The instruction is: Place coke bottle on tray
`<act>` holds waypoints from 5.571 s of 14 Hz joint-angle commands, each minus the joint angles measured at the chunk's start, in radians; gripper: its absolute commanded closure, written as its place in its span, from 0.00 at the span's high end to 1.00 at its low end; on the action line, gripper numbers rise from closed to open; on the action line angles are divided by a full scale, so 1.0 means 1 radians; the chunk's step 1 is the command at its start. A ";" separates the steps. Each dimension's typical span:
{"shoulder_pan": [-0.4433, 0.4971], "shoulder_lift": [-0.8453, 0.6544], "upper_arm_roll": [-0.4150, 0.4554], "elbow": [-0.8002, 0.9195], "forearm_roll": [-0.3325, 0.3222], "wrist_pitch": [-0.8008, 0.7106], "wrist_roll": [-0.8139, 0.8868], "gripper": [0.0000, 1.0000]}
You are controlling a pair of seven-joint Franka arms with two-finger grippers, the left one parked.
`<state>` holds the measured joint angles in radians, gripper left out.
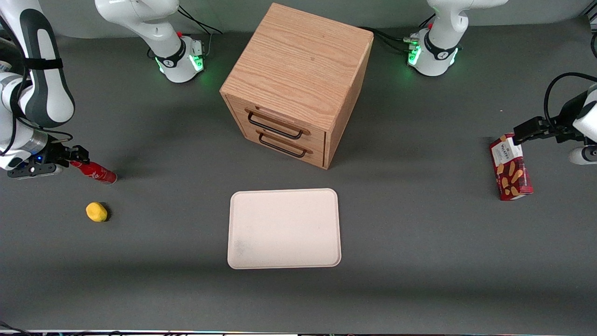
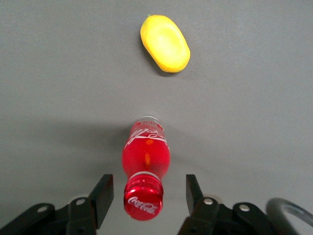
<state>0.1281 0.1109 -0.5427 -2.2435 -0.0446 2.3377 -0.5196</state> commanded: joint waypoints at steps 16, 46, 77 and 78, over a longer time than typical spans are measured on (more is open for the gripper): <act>0.013 0.033 0.205 0.641 0.075 -0.647 0.108 0.00; 0.199 0.779 0.656 1.386 -0.086 -0.472 0.621 0.00; 0.035 0.215 0.646 0.767 0.002 -0.446 0.797 1.00; 0.035 0.125 0.614 0.677 0.020 -0.446 0.796 1.00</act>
<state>0.1689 0.4779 0.1131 -1.2687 -0.0682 1.8628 0.2688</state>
